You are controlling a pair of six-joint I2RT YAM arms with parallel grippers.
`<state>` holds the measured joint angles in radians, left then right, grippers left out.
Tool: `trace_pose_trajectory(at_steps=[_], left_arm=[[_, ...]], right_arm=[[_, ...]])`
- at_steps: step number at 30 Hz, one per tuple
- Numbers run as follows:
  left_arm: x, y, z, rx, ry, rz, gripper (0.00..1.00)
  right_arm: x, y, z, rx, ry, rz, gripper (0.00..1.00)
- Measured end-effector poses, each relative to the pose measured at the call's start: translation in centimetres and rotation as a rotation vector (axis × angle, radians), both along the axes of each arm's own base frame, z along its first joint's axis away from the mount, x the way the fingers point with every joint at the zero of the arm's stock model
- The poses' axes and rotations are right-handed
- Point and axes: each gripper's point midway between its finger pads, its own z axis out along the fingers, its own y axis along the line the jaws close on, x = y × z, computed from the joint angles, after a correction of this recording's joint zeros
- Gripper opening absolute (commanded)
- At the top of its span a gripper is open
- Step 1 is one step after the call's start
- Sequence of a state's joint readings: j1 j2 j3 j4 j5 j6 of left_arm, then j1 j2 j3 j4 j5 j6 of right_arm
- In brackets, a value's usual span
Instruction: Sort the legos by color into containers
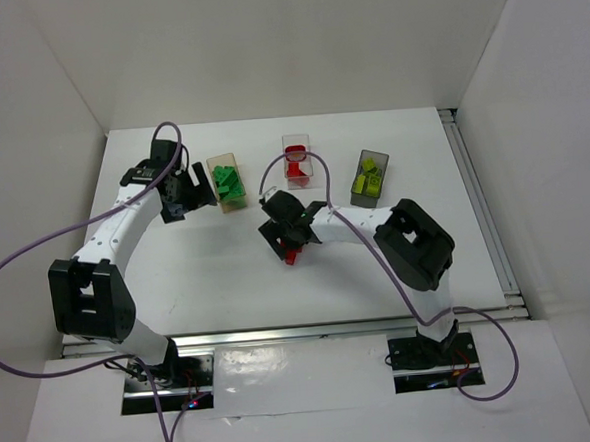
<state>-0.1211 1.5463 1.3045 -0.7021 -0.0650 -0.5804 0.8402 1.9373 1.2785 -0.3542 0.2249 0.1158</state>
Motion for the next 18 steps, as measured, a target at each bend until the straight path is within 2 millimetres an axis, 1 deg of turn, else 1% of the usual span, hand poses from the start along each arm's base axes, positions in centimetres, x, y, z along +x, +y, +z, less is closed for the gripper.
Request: trace_pose_trajectory(at_steps=[2, 4, 5, 6, 10, 12, 18], left_arm=[[0.0, 0.0, 0.0, 0.001, 0.000, 0.000, 0.97], [0.0, 0.1, 0.0, 0.002, 0.000, 0.002, 0.97], [0.0, 0.2, 0.0, 0.003, 0.000, 0.004, 0.97], [0.0, 0.3, 0.0, 0.005, -0.001, 0.006, 0.97], [0.1, 0.6, 0.0, 0.008, -0.001, 0.015, 0.97], [0.1, 0.7, 0.0, 0.009, -0.002, 0.018, 0.97], [0.1, 0.7, 0.0, 0.009, -0.002, 0.017, 0.97]], right_arm=[[0.3, -0.3, -0.4, -0.004, 0.007, -0.007, 0.82], [1.0, -0.5, -0.3, 0.007, 0.001, -0.022, 0.71], [1.4, -0.7, -0.3, 0.015, -0.001, -0.032, 0.65], [1.8, -0.9, -0.3, 0.028, 0.001, -0.042, 0.53], [3.3, -1.3, 0.0, 0.081, -0.005, -0.089, 0.27], [3.7, -1.5, 0.0, 0.095, -0.007, -0.109, 0.27], [4.1, -1.8, 0.4, 0.103, -0.027, -0.155, 0.27]])
